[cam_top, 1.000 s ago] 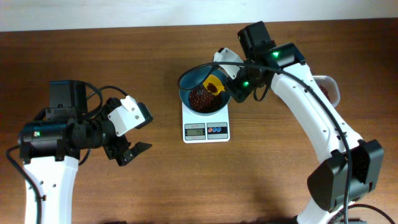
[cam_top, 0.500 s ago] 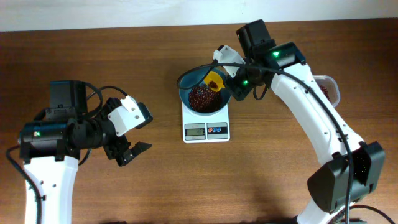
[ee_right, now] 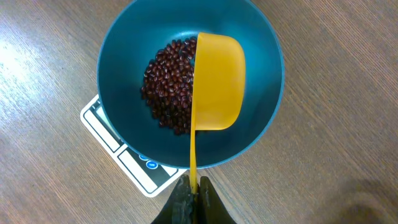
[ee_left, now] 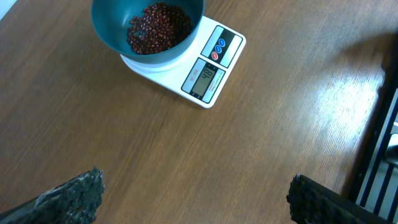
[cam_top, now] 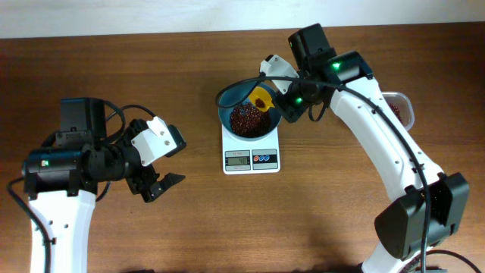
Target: Scoop item into bowl and weigh 50g on scale
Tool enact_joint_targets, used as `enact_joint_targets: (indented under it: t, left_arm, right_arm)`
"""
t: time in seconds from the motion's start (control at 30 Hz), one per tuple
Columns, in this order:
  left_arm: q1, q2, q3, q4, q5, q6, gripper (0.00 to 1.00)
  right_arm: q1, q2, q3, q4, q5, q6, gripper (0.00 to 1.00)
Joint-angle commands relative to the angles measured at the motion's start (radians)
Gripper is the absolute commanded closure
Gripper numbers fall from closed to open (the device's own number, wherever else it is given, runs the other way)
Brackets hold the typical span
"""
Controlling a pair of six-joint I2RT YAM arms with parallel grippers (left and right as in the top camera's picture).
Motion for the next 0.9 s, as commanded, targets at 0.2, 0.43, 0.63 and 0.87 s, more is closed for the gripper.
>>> enact_joint_targets:
  t: [0.2,0.43,0.63,0.87]
  left_arm:
    - [0.004,-0.003,0.013,-0.002,0.022,-0.013,0.01]
    - [0.004,-0.003,0.013,-0.002,0.022,-0.013,0.01]
    - [0.004,-0.003,0.013,-0.002,0.022,-0.013,0.01]
    - [0.004,-0.003,0.013,-0.002,0.022,-0.013,0.01]
  right_arm:
    - [0.006,-0.034,0.028,0.000,0.003,0.010,0.96]
    - [0.002,-0.034,0.014,0.007,-0.028,0.014,0.96]
    - [0.005,-0.047,0.024,0.011,0.010,0.013,0.96]
    - [-0.010,-0.047,0.027,0.011,0.006,0.014,0.96]
